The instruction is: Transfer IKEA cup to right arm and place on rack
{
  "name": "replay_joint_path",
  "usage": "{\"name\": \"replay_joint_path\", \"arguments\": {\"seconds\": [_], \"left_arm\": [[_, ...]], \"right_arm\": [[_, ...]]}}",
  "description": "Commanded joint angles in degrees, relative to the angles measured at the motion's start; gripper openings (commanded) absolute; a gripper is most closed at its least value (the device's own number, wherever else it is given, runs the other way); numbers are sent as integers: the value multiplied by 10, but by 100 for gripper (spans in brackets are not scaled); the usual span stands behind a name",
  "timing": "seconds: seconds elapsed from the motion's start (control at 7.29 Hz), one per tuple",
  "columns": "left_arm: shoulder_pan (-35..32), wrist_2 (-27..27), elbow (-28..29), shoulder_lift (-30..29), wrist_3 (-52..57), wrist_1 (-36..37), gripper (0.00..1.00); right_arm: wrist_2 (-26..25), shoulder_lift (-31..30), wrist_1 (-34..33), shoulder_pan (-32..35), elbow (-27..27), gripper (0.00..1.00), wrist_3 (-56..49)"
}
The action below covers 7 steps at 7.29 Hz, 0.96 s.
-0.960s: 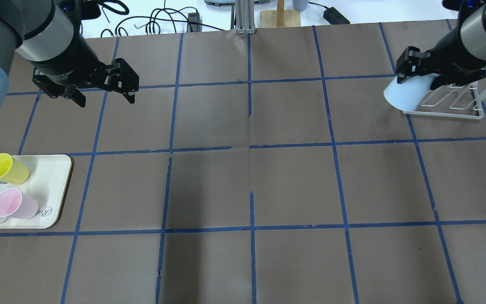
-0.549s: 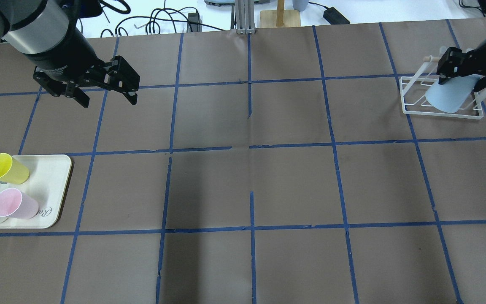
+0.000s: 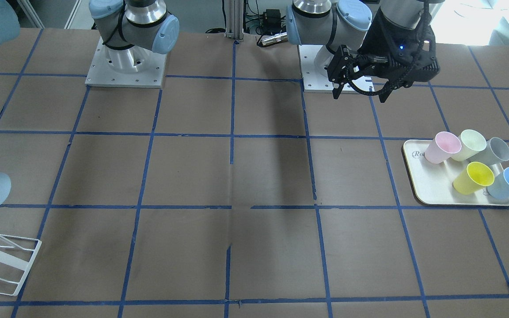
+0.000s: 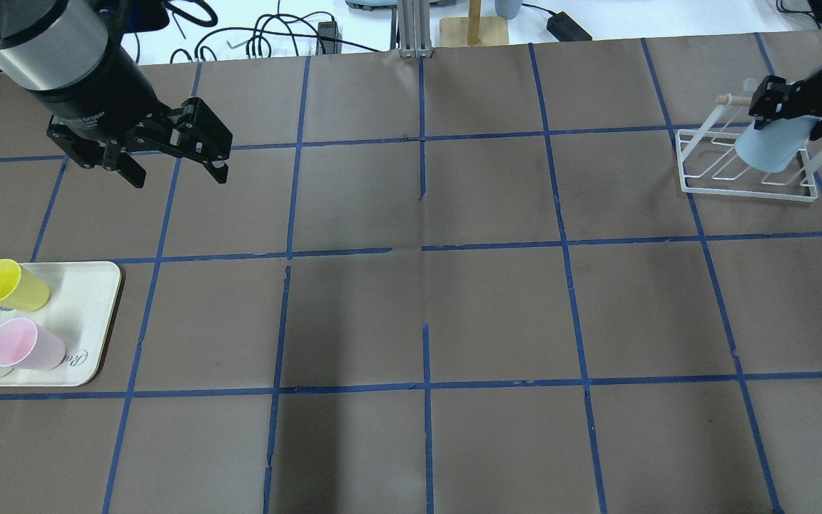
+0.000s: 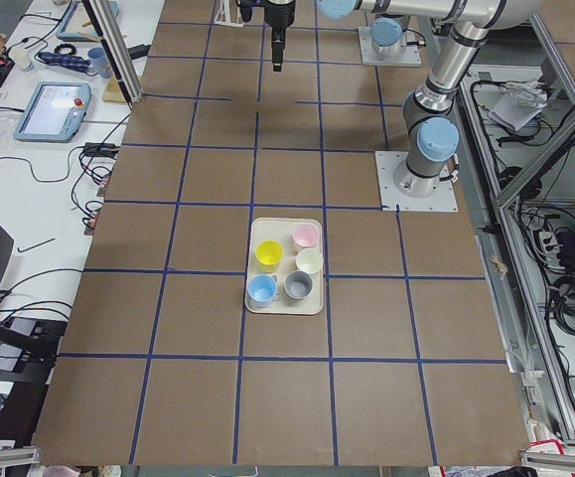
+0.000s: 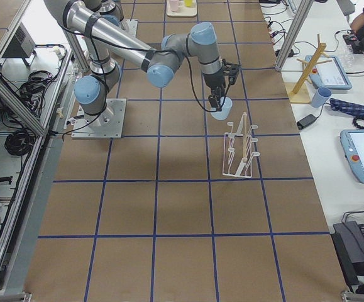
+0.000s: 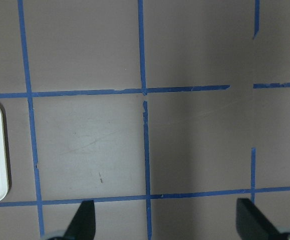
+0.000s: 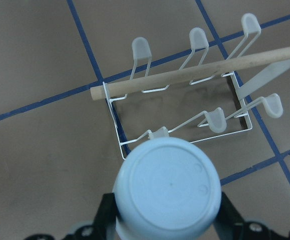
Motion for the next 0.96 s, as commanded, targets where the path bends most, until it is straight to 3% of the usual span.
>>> {"name": "replay_joint_path", "arguments": {"seconds": [0.0, 0.27, 0.82], "left_arm": [[-1, 1, -1, 0, 0, 2, 100], [-1, 1, -15, 4, 1, 5, 100], [-1, 1, -20, 9, 1, 6, 100]], "right_arm": [[-18, 21, -29, -2, -4, 14, 4], [-19, 48, -89, -2, -3, 16, 2], [-14, 53, -95, -1, -4, 16, 11]]}}
